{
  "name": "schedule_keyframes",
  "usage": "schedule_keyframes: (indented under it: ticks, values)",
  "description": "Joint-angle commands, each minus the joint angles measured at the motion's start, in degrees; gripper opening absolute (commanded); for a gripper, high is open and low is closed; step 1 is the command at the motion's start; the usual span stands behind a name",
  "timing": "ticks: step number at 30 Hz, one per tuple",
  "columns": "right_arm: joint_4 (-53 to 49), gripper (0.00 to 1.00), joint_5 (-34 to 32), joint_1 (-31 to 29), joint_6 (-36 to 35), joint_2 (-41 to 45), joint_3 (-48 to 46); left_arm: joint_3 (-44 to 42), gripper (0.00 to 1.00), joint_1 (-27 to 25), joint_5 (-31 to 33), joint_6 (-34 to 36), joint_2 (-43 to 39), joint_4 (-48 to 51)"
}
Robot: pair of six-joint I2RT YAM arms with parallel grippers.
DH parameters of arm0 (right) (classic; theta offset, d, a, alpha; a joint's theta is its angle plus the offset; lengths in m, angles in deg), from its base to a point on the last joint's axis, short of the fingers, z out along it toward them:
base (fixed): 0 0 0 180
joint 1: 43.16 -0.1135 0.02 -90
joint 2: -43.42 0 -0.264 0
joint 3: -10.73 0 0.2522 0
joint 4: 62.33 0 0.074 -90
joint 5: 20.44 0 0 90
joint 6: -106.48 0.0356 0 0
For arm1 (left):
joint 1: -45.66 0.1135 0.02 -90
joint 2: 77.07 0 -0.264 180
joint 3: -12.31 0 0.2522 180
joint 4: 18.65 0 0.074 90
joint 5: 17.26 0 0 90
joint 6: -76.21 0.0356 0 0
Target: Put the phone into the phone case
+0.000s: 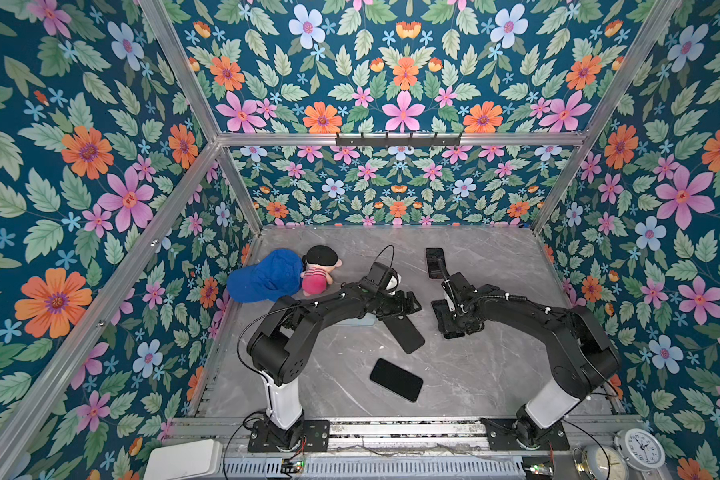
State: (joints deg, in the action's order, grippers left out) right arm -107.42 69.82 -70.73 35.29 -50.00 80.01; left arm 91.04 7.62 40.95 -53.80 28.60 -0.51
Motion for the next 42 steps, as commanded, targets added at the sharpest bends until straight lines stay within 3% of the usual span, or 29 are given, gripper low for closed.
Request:
schedule_keyframes:
  ticks: [1, 10, 29, 42]
  values:
    - [3.7, 0.59, 1.3, -0.1, -1.1, 2.2, -1.2, 0.8, 0.89, 0.8, -4.9, 1.1, 0.9, -4.7]
    - [5.5, 0.57, 2.6, -0.1, -0.2, 1.6, -3.1, 1.8, 0.83, 2.3, -9.7, -2.6, 4.3, -9.1]
    - [15.4, 0.55, 5.3, -1.7, 0.1, 9.7, -8.9, 2.3, 0.65, 2.1, -17.5, -14.3, 11.4, -25.3]
    - [15.9, 0.54, 6.1, -2.3, 0.0, 10.4, -8.8, 3.8, 0.52, 2.3, -18.2, -15.0, 14.6, -27.2]
